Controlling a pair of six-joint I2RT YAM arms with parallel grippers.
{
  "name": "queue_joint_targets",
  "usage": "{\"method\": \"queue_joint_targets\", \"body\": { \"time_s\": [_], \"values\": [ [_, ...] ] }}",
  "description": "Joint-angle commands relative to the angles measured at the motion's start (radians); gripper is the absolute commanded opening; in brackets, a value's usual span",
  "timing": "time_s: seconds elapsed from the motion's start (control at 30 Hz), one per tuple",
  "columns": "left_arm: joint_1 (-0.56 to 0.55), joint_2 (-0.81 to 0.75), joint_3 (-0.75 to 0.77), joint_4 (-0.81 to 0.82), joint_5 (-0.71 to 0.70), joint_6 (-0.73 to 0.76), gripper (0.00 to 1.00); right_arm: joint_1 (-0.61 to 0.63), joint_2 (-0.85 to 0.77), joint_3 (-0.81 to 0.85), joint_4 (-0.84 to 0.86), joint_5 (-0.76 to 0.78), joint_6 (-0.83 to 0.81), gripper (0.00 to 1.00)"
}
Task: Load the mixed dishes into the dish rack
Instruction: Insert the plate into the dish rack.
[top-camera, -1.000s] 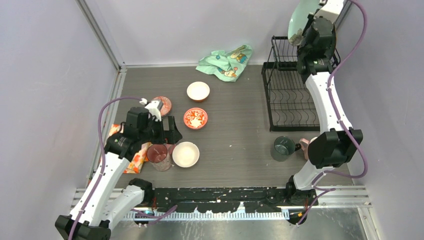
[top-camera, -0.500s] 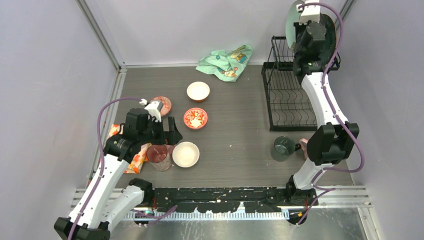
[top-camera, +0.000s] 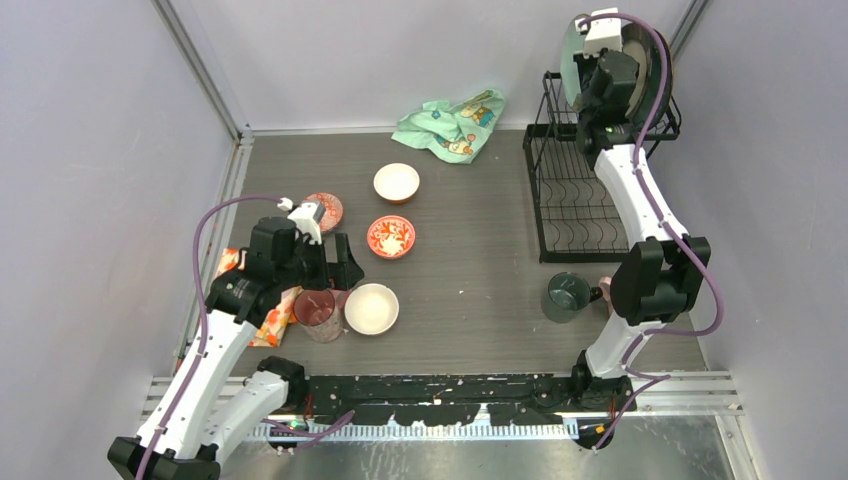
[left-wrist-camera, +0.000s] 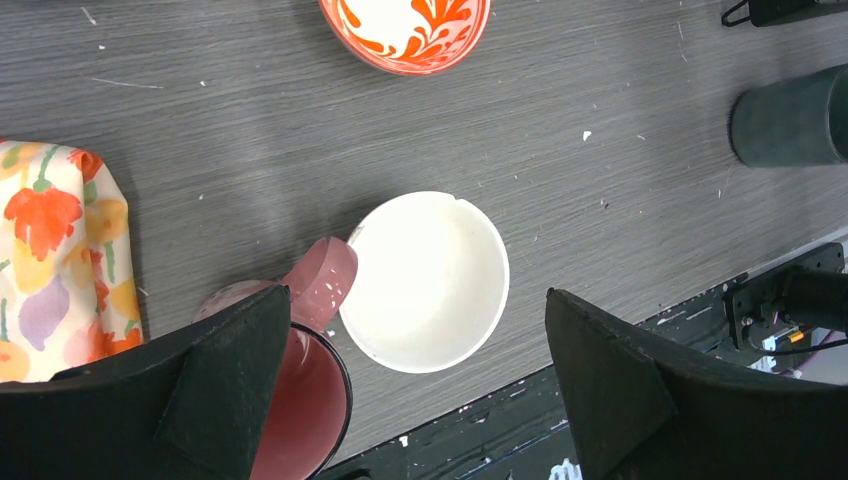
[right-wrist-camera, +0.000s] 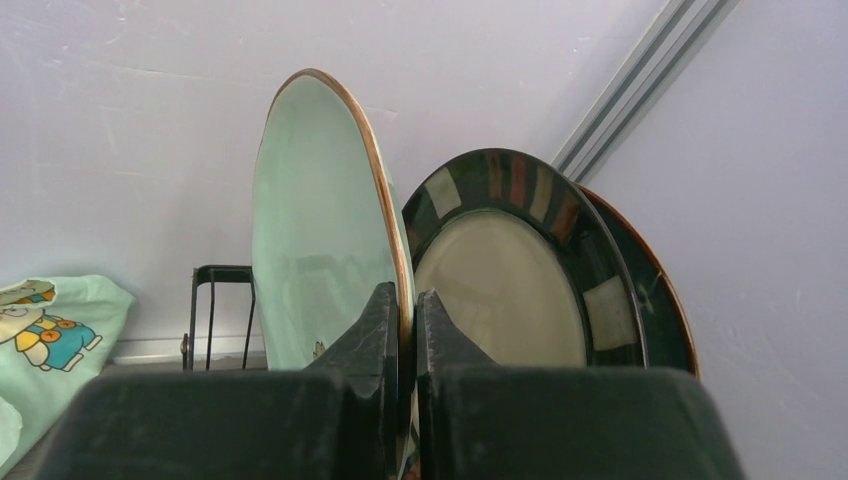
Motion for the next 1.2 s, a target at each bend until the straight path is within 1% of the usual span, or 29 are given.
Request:
{"method": "queue_joint_targets", "body": {
  "time_s": [0.0,0.77,1.17],
  "values": [
    [-0.004,-0.007,-0.001,0.036,-0.009,0.02,1.0,-0.006,-0.05,0.009,0.19,0.051,-0.021,0.01],
    [-0.004,-0.015,-0.001,0.035,-0.012,0.018,1.0,-0.005,-0.147,0.031,0.152,0.058,-0.013,0.01],
    [-0.005,-0.018,-0.002,0.034,-0.008,0.018,1.0,-0.005,-0.161,-0.054,0.164,0.071,-0.025,0.01]
  ]
}}
